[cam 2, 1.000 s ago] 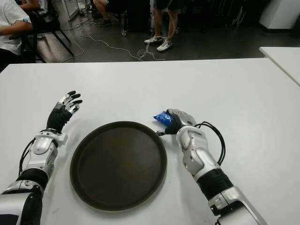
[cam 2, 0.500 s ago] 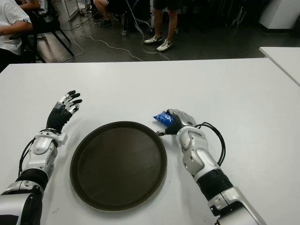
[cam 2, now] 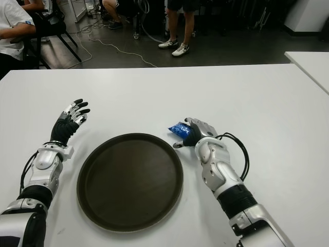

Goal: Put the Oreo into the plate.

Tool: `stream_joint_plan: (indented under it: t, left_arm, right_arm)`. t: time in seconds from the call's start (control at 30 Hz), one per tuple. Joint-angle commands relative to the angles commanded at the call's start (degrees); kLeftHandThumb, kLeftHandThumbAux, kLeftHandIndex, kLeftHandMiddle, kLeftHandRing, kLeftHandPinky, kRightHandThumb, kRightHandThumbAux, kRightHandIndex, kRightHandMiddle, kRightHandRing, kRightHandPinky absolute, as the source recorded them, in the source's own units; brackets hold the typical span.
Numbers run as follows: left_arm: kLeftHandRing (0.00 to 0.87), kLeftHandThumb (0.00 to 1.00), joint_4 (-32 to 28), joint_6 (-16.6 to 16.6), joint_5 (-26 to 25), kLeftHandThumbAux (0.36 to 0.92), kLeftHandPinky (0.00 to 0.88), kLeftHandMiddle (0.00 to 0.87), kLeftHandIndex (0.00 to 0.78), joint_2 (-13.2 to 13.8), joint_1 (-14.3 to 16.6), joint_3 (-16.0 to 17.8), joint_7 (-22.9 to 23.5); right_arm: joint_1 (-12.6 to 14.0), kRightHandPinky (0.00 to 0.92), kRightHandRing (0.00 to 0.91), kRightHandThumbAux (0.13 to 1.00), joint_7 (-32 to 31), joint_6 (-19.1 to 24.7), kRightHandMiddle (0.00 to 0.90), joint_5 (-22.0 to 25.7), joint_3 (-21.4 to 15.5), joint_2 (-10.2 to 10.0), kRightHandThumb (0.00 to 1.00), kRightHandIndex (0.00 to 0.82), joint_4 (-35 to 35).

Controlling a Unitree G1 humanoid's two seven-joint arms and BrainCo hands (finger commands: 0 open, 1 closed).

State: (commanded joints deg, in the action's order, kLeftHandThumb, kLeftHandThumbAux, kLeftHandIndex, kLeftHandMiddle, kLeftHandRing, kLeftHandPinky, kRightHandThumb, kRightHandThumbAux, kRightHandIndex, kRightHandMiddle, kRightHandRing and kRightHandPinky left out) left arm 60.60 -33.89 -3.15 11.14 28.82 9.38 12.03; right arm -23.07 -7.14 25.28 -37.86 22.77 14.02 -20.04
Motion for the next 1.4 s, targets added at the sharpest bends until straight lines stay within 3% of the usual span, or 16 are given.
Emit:
stream_joint_plan:
  t: [0.2,0.3,0.4,0.67,0.87,1.13,1.27,1.4]
  left_arm:
    - [0.139,0.137,-0.46,-0.27,-0.33,0.653,0.126,0.152,0.078,-0.09,-0.23,0.14,0.39]
    - [0.139,0.133,-0.71,-0.05,-0.5,0.654,0.12,0.152,0.077,-0.13,-0.32,0.2,0.55]
    - [0.14,0.133,-0.89,0.03,-0.32,0.664,0.131,0.153,0.077,-0.08,-0.43,0.14,0.29]
    - [0.143,0.133,-1.2,-0.04,-0.36,0.672,0.137,0.153,0.082,-0.16,-0.62,0.22,0.07]
    - [0.14,0.134,-1.55,0.07,-0.69,0.678,0.138,0.15,0.078,-0.21,-0.79,0.36,0.45]
    - [0.144,0.138,-1.36,-0.66,-0.72,0.669,0.148,0.153,0.081,-0.29,-0.84,0.32,0.25]
    - [0.146,0.136,-1.24,-1.12,-0.72,0.658,0.14,0.153,0.078,-0.34,-0.87,0.39,0.0]
    - [0.15,0.139,-1.05,-1.35,-0.93,0.656,0.15,0.154,0.078,-0.41,-0.85,0.53,0.13]
  right_arm:
    - [0.49,0.317,0.298,0.8,0.95,-1.77,0.285,1.15,-1.15,-0.08,0.077,0.318,-0.07]
    - [0.61,0.407,0.388,0.758,1.49,-2.66,0.388,1.4,-1.27,0.09,0.479,0.385,-0.19]
    - [0.64,0.461,0.454,0.744,1.48,-3.05,0.474,1.15,-1.05,0.46,0.614,0.409,-0.03]
    - [0.3,0.492,0.527,0.739,0.94,-2.92,0.54,0.14,-0.23,1.15,0.677,0.419,-0.26]
    - [0.36,0.48,0.515,0.74,0.84,-3.88,0.542,-0.1,0.13,1.88,0.683,0.419,-0.31]
    - [0.32,0.447,0.459,0.741,-0.2,-3.45,0.483,-0.49,0.59,2.52,0.684,0.415,0.35]
    - [0.28,0.414,0.392,0.74,-0.25,-2.73,0.395,-0.5,0.44,2.42,0.687,0.412,0.43]
    - [0.44,0.403,0.37,0.74,0.03,-2.88,0.366,-0.41,0.37,2.52,0.688,0.411,0.63]
